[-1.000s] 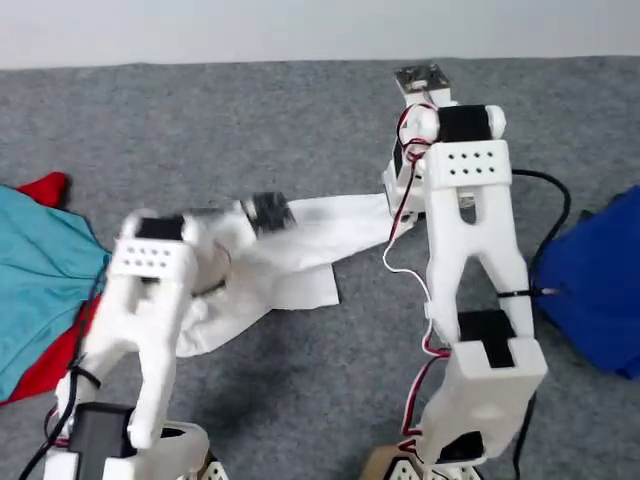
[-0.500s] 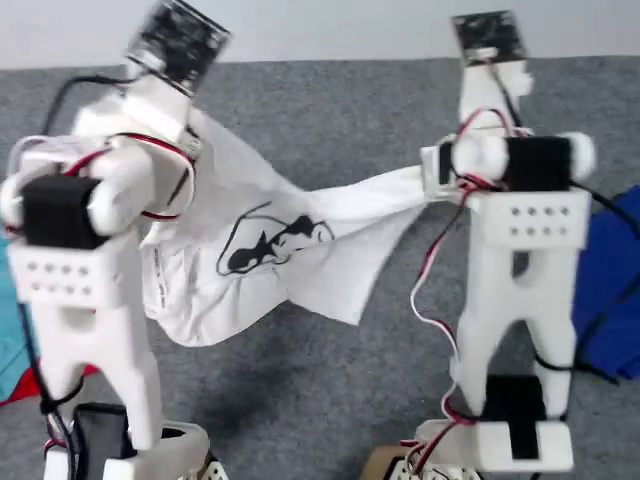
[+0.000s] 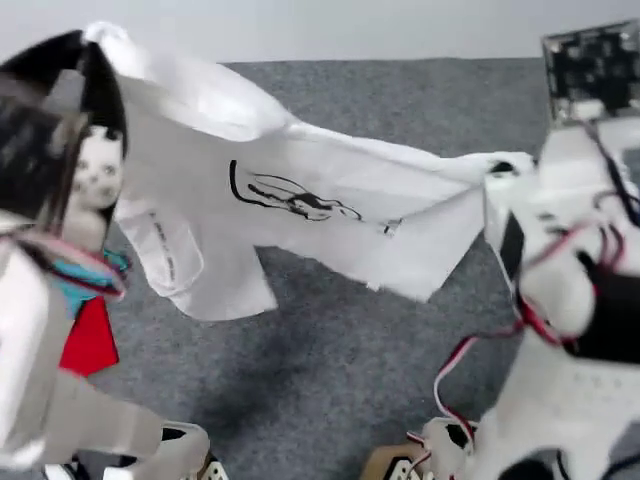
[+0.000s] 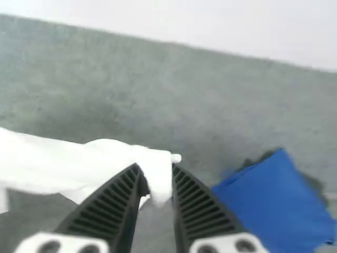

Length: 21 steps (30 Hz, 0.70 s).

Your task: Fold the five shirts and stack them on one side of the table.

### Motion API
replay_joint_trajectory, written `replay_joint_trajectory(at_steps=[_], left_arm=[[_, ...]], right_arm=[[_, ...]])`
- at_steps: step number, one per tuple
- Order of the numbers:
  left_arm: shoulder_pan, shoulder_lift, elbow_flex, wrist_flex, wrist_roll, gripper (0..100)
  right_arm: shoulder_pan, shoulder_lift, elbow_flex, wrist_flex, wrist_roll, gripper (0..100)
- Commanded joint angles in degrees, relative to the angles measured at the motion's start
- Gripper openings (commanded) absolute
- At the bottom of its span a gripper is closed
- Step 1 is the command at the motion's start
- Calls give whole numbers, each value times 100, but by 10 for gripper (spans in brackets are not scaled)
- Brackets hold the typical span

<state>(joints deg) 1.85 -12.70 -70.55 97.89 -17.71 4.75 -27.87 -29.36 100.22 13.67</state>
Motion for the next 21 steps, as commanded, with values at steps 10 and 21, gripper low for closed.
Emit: replay_joint_trajectory(at_steps=[10,21], left_arm=[[70,-132,-1305,0,-774,2],[70,-141,-1965,-18,-774,2]], right_arm=[[1024,-1051,-273,-391,589,9],[1051,-1578,-273,-400,554,9]])
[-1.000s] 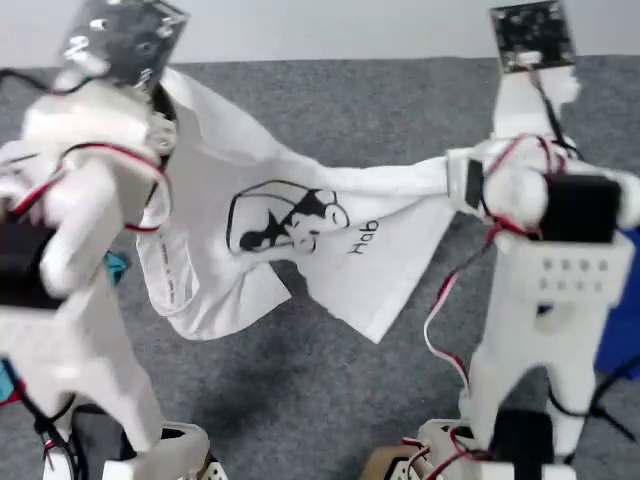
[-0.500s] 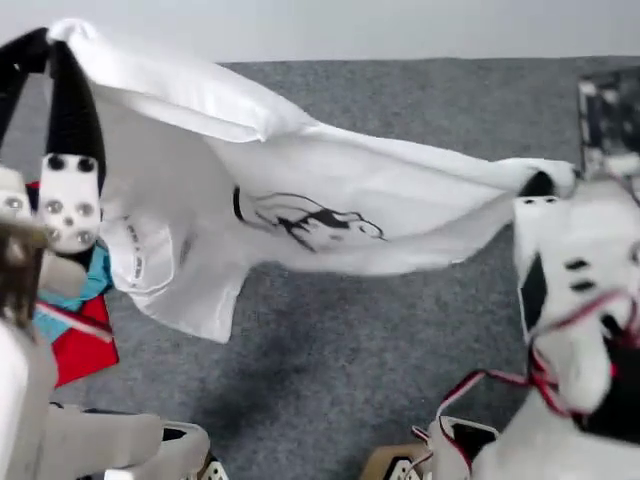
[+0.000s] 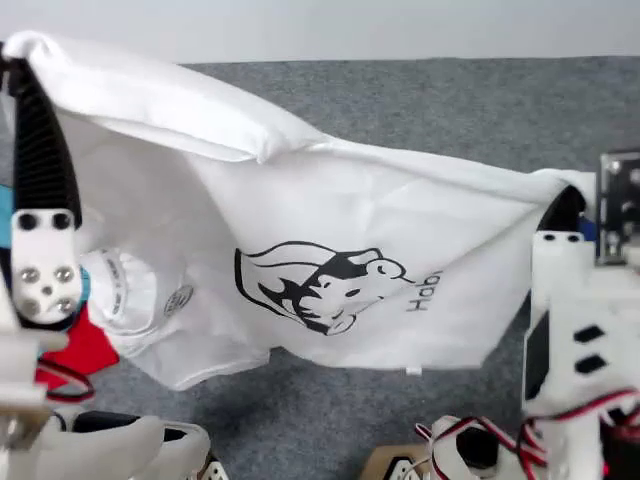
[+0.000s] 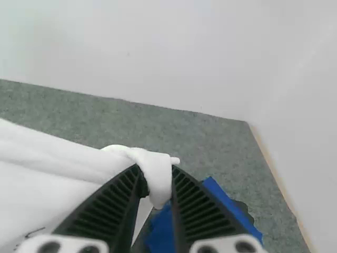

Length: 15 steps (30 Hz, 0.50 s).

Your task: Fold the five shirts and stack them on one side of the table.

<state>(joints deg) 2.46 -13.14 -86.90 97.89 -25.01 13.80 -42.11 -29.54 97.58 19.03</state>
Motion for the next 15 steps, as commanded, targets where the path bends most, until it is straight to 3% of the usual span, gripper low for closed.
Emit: replay_joint_trajectory(at_steps=[1,6,15], left_arm=[[9,-97,-462,-18,-44,2],[-9,-167,-945,-26,-536,2],[-35,-1046,-110,-26,-651,2]], right_arm=[[145,-233,-255,-136,18,9],[145,-629,-255,-136,35,9],[145,-1121,-246,-84,53,9]])
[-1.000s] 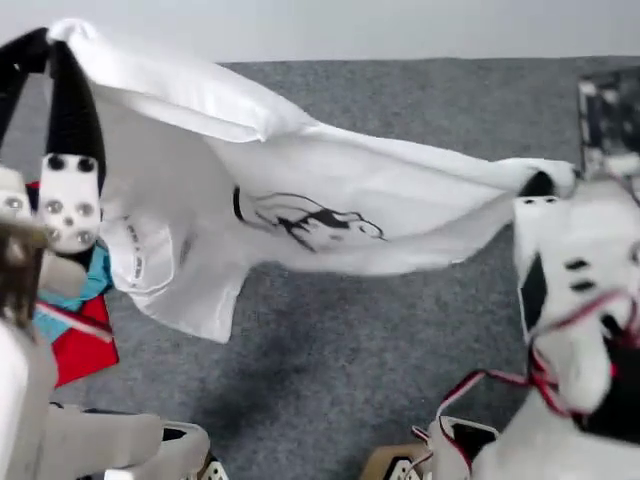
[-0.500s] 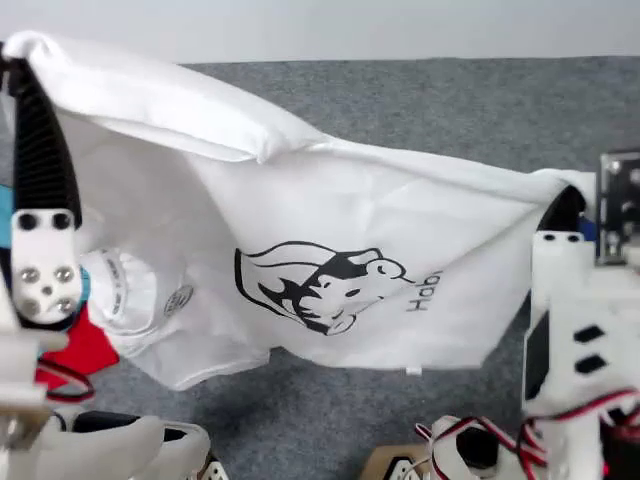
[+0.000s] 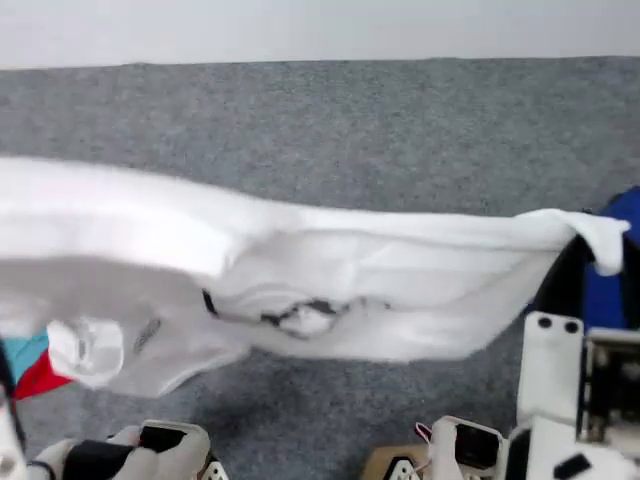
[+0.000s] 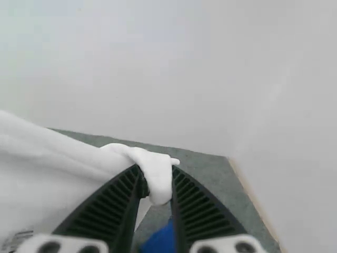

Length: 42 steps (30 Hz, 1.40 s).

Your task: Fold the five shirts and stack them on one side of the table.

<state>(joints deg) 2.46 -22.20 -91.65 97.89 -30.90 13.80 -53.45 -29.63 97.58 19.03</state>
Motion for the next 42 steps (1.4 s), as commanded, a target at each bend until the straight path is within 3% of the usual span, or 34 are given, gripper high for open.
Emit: replay_joint_trajectory(at_steps=[1,7,13,17,24,33,39,42], left_arm=[[-35,-220,523,-26,-62,2],[-18,-299,1868,0,-44,2],[-9,-193,4725,-308,-44,2],[-26,0,6624,-1503,-44,2],[-26,457,8892,-4378,-44,2],[-237,1732,9464,-6523,-44,2],[-431,1855,9429,-6673,-35,2],[-440,1820,9429,-6198,-35,2]], right_arm=[[145,31,-229,-75,53,9],[145,435,466,-145,0,9],[119,1077,2365,-1305,-9,9],[119,1420,3815,-2835,18,9],[110,2062,5495,-5121,44,9],[110,3451,5670,-6774,53,9],[110,3714,5415,-6791,53,9],[22,3705,5398,-6475,53,9]])
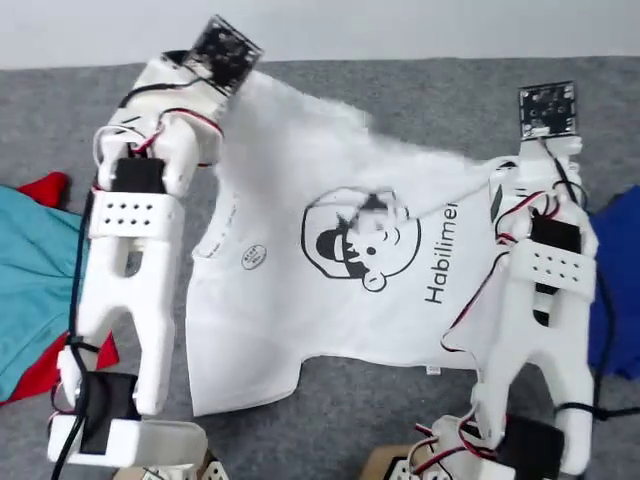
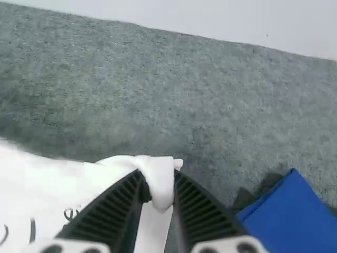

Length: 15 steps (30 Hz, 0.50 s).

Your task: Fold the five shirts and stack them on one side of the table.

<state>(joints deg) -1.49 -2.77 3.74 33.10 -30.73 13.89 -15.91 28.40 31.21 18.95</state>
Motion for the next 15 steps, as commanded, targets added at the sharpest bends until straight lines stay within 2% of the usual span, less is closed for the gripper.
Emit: replay_joint_trajectory(at_steps=[1,5,10,15], left_arm=[[-44,-141,-127,589,-53,2],[-44,-141,-198,1767,-79,2],[-18,-123,-189,3024,-88,2],[26,-132,-233,3376,-70,2]], right_arm=[[-40,-48,-404,374,70,9],[-268,-145,-396,1393,457,9],[-453,-295,-369,2352,492,9],[-593,-268,-255,2545,492,9]])
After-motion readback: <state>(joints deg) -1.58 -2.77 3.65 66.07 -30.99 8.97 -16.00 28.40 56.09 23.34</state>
